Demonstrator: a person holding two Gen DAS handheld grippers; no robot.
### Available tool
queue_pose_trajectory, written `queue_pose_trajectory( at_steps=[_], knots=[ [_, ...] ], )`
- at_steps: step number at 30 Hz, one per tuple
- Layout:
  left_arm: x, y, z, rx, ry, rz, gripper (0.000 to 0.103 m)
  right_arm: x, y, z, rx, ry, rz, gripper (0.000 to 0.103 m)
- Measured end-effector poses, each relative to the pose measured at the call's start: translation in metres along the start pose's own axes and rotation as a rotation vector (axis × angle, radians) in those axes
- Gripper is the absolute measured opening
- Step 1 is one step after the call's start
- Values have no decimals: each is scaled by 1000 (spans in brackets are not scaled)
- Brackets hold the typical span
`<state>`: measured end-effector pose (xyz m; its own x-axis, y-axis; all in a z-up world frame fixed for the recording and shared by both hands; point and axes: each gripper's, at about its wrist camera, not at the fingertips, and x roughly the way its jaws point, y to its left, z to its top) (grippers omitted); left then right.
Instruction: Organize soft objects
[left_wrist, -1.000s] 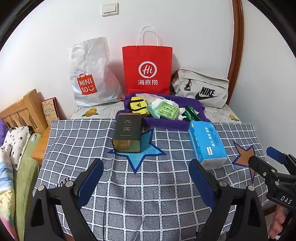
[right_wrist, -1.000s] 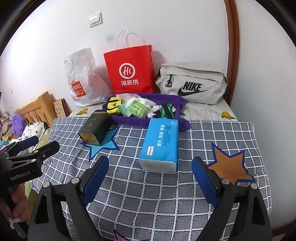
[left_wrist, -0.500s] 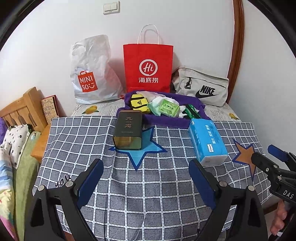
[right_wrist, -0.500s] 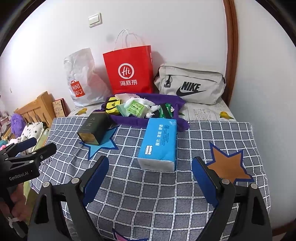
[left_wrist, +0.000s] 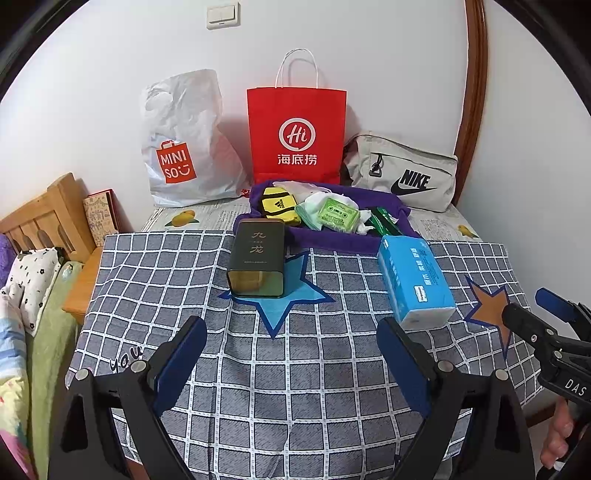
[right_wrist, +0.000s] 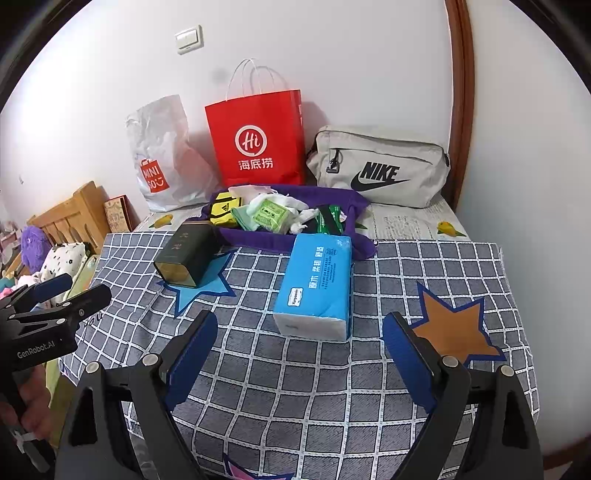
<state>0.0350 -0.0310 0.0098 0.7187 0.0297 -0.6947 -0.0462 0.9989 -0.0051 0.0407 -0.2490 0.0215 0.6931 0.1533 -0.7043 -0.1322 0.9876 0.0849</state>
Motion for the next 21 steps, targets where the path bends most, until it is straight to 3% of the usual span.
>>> queue_pose_trajectory(
  at_steps=[21],
  knots=[
    [-1,0,0,1,-2,2,93,-1,5,0,-11,0,2,90]
  ],
)
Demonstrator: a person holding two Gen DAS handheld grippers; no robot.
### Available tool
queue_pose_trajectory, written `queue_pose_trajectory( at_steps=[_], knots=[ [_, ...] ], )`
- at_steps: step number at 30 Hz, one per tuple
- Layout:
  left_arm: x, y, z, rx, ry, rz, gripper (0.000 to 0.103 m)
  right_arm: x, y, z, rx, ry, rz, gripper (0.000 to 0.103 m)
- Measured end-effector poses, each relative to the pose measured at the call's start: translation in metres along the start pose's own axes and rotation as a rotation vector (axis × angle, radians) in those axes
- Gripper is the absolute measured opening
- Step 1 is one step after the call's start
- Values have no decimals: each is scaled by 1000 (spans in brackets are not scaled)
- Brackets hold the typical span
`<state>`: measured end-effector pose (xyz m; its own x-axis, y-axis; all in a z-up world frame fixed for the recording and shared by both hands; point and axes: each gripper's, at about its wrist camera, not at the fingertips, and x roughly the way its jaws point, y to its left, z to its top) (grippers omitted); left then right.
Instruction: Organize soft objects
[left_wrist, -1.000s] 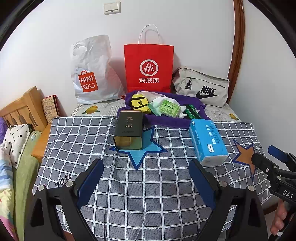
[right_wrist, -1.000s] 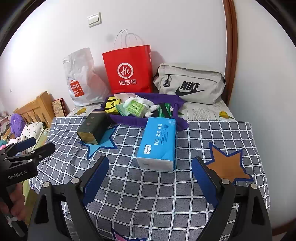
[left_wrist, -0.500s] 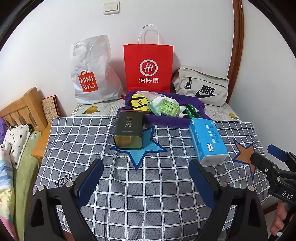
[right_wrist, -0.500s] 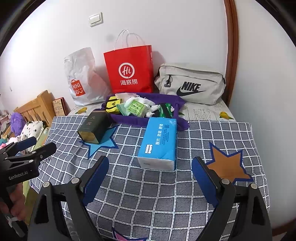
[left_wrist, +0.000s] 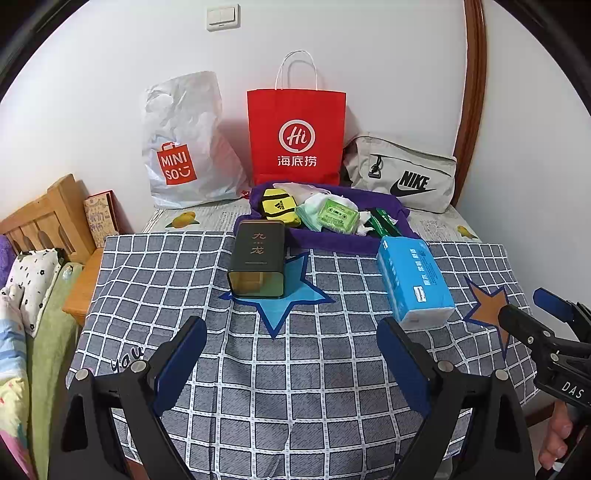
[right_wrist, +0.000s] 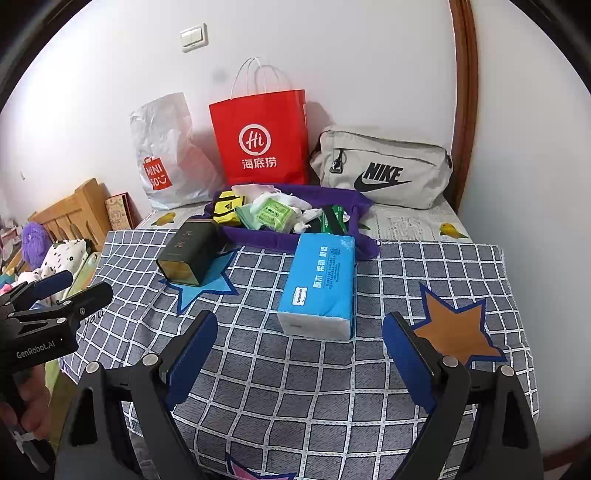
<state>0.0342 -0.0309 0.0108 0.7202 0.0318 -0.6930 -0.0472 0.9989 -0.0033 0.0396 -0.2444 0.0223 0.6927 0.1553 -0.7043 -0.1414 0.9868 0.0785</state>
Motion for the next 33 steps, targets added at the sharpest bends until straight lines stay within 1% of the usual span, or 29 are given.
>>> queue_pose_trajectory(
  at_steps=[33],
  knots=[
    [-9,1,4,18,-21,-7,93,-2,0,2,-4,-5,2,90]
  ],
)
